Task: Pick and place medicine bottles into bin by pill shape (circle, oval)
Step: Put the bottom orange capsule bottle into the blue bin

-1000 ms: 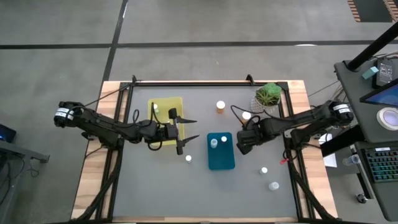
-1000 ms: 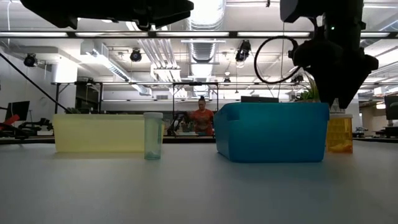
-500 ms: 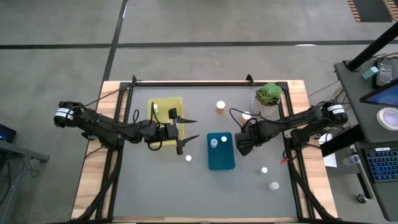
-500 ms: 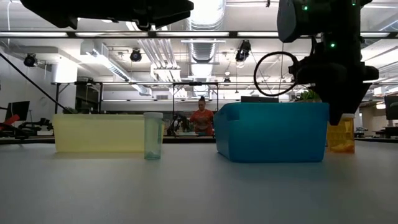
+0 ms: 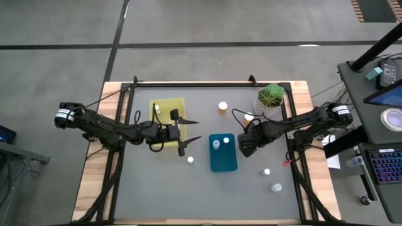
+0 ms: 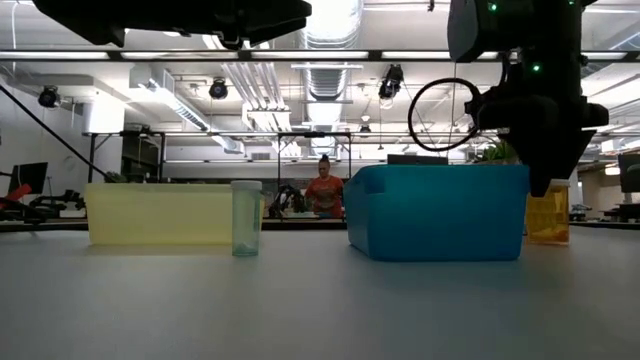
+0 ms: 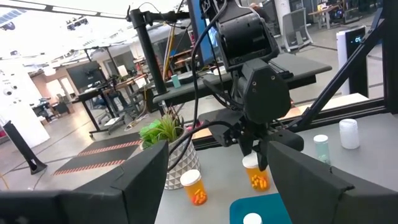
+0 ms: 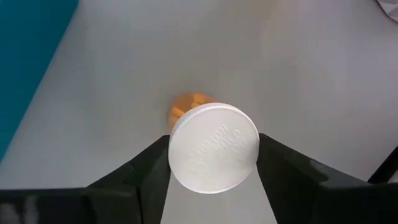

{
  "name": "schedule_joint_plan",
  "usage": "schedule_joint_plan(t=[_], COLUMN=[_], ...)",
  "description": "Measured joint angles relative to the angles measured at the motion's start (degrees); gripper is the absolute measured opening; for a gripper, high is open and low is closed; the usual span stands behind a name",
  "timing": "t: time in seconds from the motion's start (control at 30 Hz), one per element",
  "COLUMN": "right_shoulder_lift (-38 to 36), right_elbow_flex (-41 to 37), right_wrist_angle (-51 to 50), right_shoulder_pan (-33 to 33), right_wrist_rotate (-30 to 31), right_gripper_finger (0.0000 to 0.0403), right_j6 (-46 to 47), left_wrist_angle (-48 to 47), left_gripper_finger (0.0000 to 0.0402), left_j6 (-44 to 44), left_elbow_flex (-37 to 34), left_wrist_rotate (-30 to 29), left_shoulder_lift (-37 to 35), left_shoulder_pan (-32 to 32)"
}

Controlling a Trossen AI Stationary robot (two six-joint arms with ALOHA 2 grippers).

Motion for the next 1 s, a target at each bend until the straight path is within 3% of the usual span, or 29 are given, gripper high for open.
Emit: schedule_joint_plan(t=[0.47, 1.0], right_shoulder_lift=[-3.4, -0.9], right_elbow_flex=[6.1, 23.8], right_wrist_angle=[-5.7, -13.6], right_shoulder_pan=[0.0, 0.0], right_wrist_rotate=[0.0, -0.7], right_gripper_finger=[0.0206, 0.0206], right_j6=[-0.9, -8.0], left_wrist_angle=[0.0, -1.0], left_gripper_finger=[0.0257, 0.0257], left_j6=[0.2, 0.3], left_elbow_flex=[0.0, 0.0], left_wrist_rotate=[-0.2, -0.5], left_shoulder_lift=[0.0, -0.3], left_shoulder_pan=[0.0, 0.0])
